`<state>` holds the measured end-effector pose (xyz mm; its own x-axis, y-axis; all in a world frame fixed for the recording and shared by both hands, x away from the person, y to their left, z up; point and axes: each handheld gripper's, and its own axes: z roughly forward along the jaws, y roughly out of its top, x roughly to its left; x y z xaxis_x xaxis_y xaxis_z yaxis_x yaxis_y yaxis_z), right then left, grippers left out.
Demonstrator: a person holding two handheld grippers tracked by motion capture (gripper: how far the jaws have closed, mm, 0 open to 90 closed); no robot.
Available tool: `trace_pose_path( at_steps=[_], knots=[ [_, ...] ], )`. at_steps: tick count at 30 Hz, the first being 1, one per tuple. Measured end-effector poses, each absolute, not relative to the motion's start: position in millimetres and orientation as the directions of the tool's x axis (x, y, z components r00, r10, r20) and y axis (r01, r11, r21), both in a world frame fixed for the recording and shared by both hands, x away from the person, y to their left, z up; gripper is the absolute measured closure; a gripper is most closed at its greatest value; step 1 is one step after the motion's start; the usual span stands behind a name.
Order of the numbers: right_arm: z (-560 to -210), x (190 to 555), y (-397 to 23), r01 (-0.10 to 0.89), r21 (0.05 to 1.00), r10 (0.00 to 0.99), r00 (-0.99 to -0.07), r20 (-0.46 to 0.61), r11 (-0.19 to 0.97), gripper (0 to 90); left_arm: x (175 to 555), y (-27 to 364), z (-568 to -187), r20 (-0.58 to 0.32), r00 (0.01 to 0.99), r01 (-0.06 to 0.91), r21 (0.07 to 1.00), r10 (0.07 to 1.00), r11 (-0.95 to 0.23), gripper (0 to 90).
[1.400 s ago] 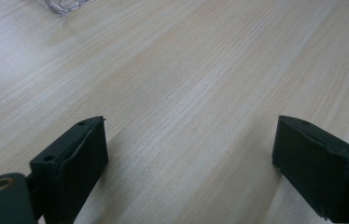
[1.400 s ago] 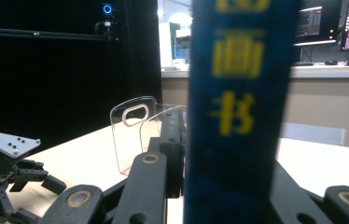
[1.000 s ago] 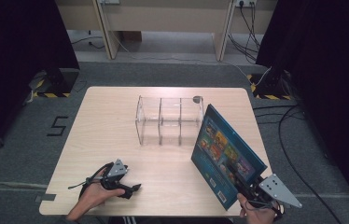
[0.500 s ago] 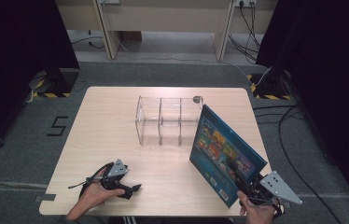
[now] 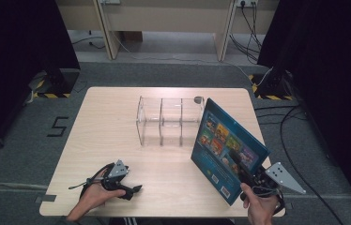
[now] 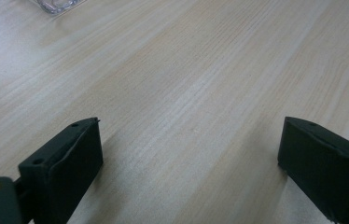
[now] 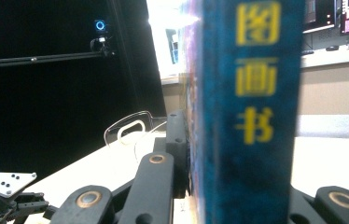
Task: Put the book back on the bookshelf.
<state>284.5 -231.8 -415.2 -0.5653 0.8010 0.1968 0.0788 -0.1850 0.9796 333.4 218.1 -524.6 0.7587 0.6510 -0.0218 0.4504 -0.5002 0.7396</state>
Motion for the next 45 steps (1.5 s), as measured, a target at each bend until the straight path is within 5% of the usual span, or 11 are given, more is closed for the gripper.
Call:
trace_pose_path(
  at_steps=[45],
  knots=[
    [-376,319,-207,0.004,0.974,0.807,-0.559,0.191,-0.228,82.1,335,217,-525,-0.019,0.777,0.441,0.729,0.629,-0.524,0.1]
  ],
)
